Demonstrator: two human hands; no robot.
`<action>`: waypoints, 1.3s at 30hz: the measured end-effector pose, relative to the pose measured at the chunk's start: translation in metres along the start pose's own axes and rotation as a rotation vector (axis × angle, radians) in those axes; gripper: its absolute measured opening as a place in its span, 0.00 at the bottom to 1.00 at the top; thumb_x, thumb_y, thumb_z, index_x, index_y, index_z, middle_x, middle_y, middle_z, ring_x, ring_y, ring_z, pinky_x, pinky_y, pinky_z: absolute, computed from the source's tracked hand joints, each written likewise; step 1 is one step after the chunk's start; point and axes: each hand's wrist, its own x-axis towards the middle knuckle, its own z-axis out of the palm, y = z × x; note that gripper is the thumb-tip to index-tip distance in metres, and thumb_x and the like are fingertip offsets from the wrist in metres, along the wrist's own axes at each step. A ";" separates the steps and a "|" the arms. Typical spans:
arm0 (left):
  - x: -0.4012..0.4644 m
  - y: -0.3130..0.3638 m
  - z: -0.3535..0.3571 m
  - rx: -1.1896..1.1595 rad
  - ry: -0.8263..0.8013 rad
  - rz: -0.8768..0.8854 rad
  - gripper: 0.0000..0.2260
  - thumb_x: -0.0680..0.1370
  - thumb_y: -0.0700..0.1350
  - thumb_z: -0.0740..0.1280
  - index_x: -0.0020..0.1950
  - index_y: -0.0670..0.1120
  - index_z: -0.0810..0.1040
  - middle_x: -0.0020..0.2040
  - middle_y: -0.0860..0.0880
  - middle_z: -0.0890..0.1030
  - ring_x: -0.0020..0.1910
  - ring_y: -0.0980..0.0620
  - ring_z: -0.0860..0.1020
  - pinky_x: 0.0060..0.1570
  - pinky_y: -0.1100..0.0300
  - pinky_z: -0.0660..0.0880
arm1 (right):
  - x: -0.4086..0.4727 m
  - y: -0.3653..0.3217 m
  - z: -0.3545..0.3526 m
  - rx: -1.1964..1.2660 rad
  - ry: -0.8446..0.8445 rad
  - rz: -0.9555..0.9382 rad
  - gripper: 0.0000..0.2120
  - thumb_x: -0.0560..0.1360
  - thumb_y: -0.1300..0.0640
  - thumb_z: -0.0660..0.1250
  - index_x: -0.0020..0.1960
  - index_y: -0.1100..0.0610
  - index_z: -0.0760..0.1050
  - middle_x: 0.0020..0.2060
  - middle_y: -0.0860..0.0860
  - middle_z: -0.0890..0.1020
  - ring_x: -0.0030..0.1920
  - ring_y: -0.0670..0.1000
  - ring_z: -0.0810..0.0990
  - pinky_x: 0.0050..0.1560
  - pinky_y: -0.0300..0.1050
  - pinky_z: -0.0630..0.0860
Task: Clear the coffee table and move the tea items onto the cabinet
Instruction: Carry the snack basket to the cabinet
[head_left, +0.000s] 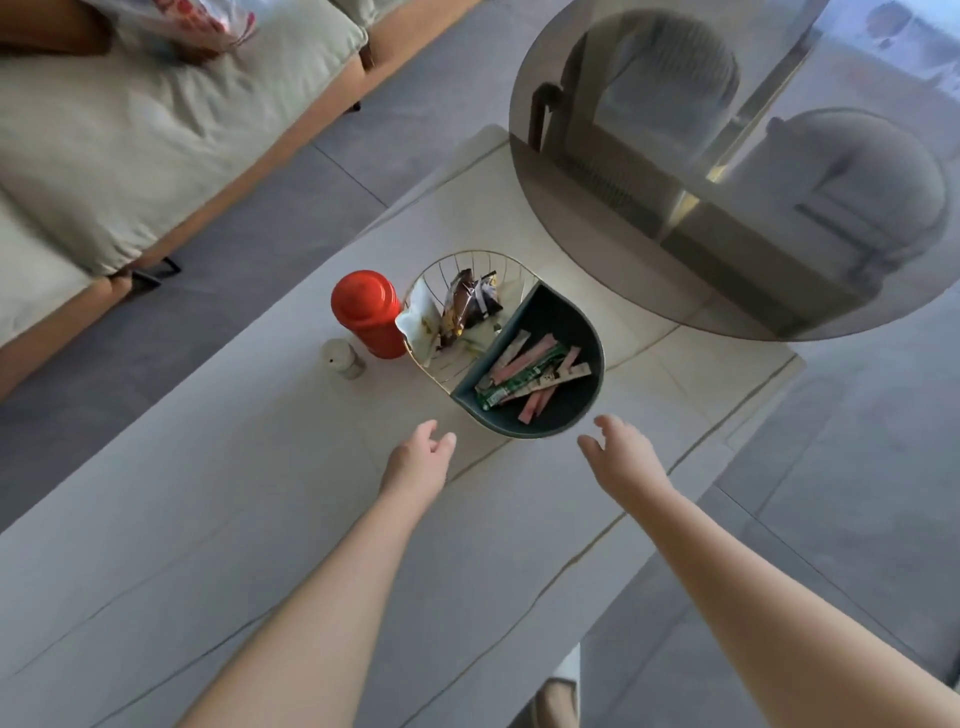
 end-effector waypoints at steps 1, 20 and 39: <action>0.009 0.006 0.004 -0.013 0.006 -0.018 0.23 0.81 0.52 0.57 0.74 0.46 0.62 0.63 0.44 0.77 0.62 0.44 0.74 0.62 0.54 0.69 | 0.010 -0.003 0.002 0.023 -0.003 0.024 0.21 0.79 0.50 0.57 0.68 0.60 0.64 0.64 0.58 0.73 0.62 0.57 0.73 0.55 0.48 0.72; 0.066 0.031 0.041 -0.612 0.312 -0.286 0.18 0.79 0.41 0.61 0.70 0.49 0.70 0.56 0.48 0.75 0.49 0.42 0.80 0.44 0.47 0.82 | 0.048 -0.006 0.033 0.555 0.025 0.272 0.11 0.78 0.60 0.55 0.59 0.61 0.65 0.52 0.59 0.76 0.50 0.60 0.80 0.52 0.58 0.79; -0.096 -0.015 0.054 -0.626 0.130 -0.239 0.20 0.75 0.39 0.69 0.67 0.43 0.73 0.59 0.45 0.79 0.47 0.44 0.83 0.43 0.56 0.81 | -0.135 0.071 0.045 0.842 0.213 0.311 0.06 0.78 0.63 0.58 0.53 0.54 0.69 0.48 0.58 0.79 0.47 0.59 0.81 0.48 0.56 0.81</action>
